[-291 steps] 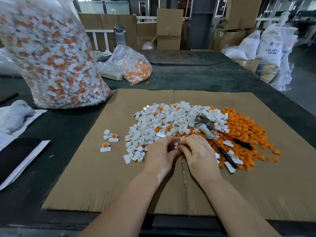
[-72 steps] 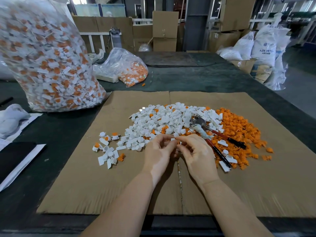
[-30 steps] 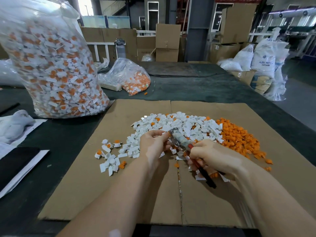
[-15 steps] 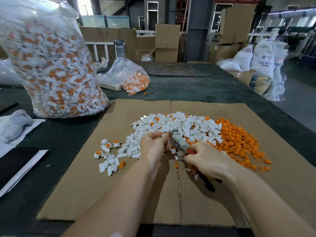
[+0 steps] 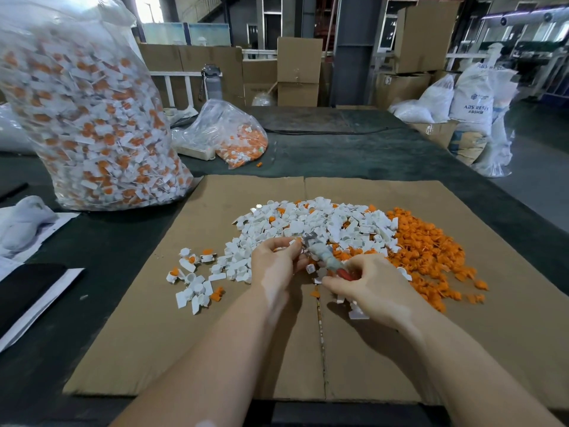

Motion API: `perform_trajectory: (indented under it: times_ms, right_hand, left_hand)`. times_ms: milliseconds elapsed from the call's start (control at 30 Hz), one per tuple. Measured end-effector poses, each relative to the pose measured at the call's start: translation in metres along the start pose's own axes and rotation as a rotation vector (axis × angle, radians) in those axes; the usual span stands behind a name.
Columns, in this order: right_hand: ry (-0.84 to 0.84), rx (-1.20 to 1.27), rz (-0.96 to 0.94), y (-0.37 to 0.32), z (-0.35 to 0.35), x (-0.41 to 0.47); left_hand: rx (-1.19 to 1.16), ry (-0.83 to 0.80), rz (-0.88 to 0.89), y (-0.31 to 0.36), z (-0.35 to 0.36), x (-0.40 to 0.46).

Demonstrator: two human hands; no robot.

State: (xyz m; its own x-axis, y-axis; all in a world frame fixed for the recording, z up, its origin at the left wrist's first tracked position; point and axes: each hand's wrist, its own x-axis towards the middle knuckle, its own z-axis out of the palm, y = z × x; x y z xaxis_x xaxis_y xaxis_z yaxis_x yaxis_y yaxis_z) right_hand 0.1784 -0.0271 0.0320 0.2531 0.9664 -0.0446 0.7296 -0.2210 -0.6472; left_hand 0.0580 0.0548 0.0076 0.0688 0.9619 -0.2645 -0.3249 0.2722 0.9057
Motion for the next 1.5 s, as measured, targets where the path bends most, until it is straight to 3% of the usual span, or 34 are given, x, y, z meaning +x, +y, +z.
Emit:
perform_trajectory:
  times_ms: [200,400,533,600,700,800,1133,1500]
  right_hand:
    - [0.344,-0.321,0.071,0.028,-0.006,0.016]
    - [0.407,-0.557,0.068,0.052,-0.007,0.030]
    - [0.380,-0.713,0.127,0.052,-0.004,0.029]
    - [0.471,-0.775,0.053,0.044,0.000,0.025]
    - [0.663,-0.529,-0.375,0.028,0.018,0.019]
    - [0.554,-0.304,-0.602,0.013,0.042,0.010]
    - [0.521,-0.067,-0.470,0.015,0.057,0.008]
    - [0.551,-0.115,-0.450,0.014,0.056,0.006]
  left_hand:
    - [0.350,-0.124,0.181,-0.015,-0.018,-0.001]
    - [0.632,-0.172,0.289,-0.017,-0.020,-0.006]
    - [0.672,-0.178,0.318,-0.019,-0.022,-0.007]
    - [0.650,-0.173,0.317,-0.021,-0.023,-0.006]
    - [0.609,-0.163,0.331,-0.024,-0.023,-0.005]
    - [0.569,-0.158,0.322,-0.024,-0.024,-0.005]
    - [0.691,-0.298,0.408,-0.024,-0.028,-0.011]
    - [0.880,-0.260,0.507,-0.025,-0.025,-0.013]
